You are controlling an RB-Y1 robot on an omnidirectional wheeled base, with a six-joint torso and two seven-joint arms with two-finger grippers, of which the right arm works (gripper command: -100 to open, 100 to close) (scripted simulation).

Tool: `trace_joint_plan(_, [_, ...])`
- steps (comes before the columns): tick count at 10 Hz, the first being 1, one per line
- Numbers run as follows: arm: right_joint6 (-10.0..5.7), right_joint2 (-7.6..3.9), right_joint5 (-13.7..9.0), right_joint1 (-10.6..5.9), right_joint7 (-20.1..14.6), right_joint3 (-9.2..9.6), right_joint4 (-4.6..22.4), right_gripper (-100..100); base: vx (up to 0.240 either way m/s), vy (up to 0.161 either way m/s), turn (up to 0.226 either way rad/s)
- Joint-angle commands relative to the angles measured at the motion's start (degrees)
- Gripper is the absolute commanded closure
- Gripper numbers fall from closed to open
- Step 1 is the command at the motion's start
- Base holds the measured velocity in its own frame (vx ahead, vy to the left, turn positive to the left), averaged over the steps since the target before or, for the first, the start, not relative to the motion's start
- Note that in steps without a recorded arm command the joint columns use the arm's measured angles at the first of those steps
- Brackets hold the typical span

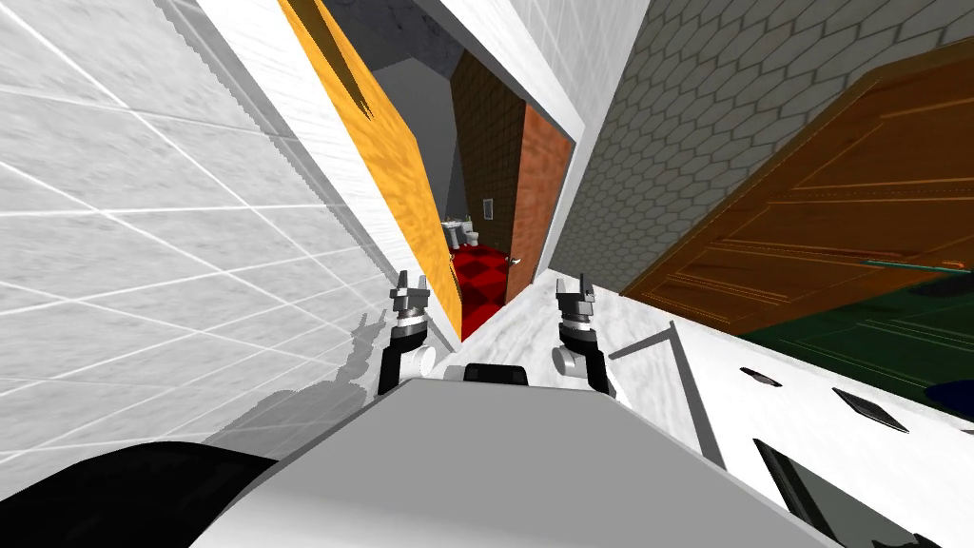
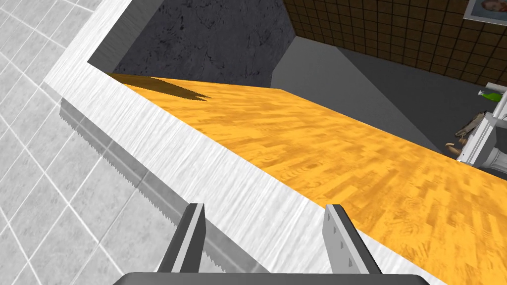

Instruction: Push the door open

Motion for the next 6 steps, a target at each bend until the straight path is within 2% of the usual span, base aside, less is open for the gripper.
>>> trace_joint_plan(1, [-0.28,-0.34,-0.3,-0.84,0.4,0.19,2.1,-100,0.115,-0.083,0.129])
trace_joint_plan(4, [-0.51,-0.70,-0.7,-1.61,1.0,0.67,4.7,-100,0.091,-0.065,0.091])
trace_joint_plan(6, [-0.75,-0.99,-1.1,-2.42,1.7,1.18,7.4,-100,0.124,-0.091,0.152])
